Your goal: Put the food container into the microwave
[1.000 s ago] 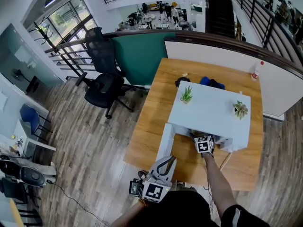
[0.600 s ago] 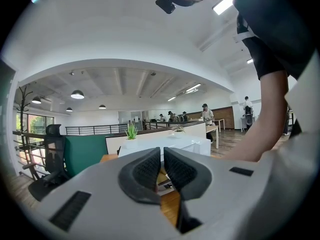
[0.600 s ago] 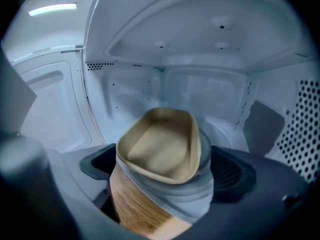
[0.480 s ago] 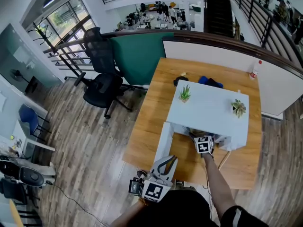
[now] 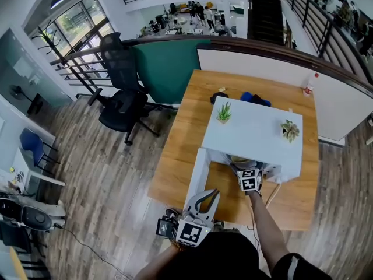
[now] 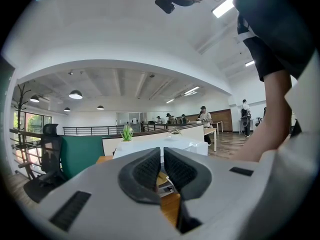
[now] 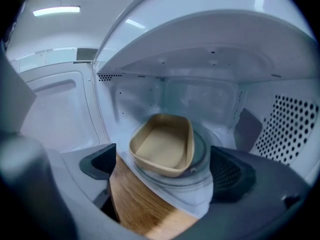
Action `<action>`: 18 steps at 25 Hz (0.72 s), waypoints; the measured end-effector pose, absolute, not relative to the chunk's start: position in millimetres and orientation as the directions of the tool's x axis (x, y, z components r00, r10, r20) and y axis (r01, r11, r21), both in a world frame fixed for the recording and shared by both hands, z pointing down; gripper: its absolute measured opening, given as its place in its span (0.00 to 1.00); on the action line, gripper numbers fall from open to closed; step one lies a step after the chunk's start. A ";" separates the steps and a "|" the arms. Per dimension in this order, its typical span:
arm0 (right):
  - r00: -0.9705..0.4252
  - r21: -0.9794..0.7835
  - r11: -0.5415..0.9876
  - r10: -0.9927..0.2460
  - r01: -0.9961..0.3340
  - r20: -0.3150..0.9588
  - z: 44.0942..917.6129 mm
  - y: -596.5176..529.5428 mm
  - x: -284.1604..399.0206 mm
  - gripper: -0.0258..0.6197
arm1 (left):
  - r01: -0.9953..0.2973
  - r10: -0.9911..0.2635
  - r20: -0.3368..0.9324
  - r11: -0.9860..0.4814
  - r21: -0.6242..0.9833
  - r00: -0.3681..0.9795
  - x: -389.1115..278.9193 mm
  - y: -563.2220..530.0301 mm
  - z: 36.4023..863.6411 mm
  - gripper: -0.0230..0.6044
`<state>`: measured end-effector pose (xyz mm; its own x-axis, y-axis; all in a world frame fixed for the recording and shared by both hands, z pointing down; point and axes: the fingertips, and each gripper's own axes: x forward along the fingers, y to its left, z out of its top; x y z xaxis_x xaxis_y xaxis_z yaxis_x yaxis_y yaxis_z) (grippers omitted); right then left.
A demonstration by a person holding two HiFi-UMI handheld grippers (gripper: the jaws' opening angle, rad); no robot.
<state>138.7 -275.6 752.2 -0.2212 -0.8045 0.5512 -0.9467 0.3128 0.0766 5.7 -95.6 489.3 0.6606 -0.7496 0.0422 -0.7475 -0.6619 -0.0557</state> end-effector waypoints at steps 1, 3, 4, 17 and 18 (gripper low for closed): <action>-0.223 0.080 0.316 -0.806 -0.946 0.548 749.5 -274.1 138.2 0.96 | -0.746 -0.748 0.042 -0.664 -0.054 0.662 6.9 -95.0 489.0 0.10; -0.229 0.080 0.321 -0.809 -0.944 0.541 743.1 -270.0 136.3 0.96 | -0.743 -0.745 0.044 -0.667 -0.050 0.665 8.8 -93.4 488.3 0.10; -0.233 0.079 0.323 -0.811 -0.943 0.537 739.7 -267.9 135.5 0.96 | -0.743 -0.744 0.044 -0.668 -0.045 0.666 9.9 -92.8 488.2 0.10; -0.298 0.052 0.370 -0.816 -0.927 0.495 714.3 -241.3 121.6 0.96 | -0.740 -0.741 0.012 -0.671 -0.038 0.671 23.4 -97.3 486.4 0.10; -0.306 0.053 0.380 -0.814 -0.924 0.494 712.9 -238.4 119.3 0.96 | -0.741 -0.742 0.011 -0.671 -0.041 0.671 23.7 -97.4 486.0 0.10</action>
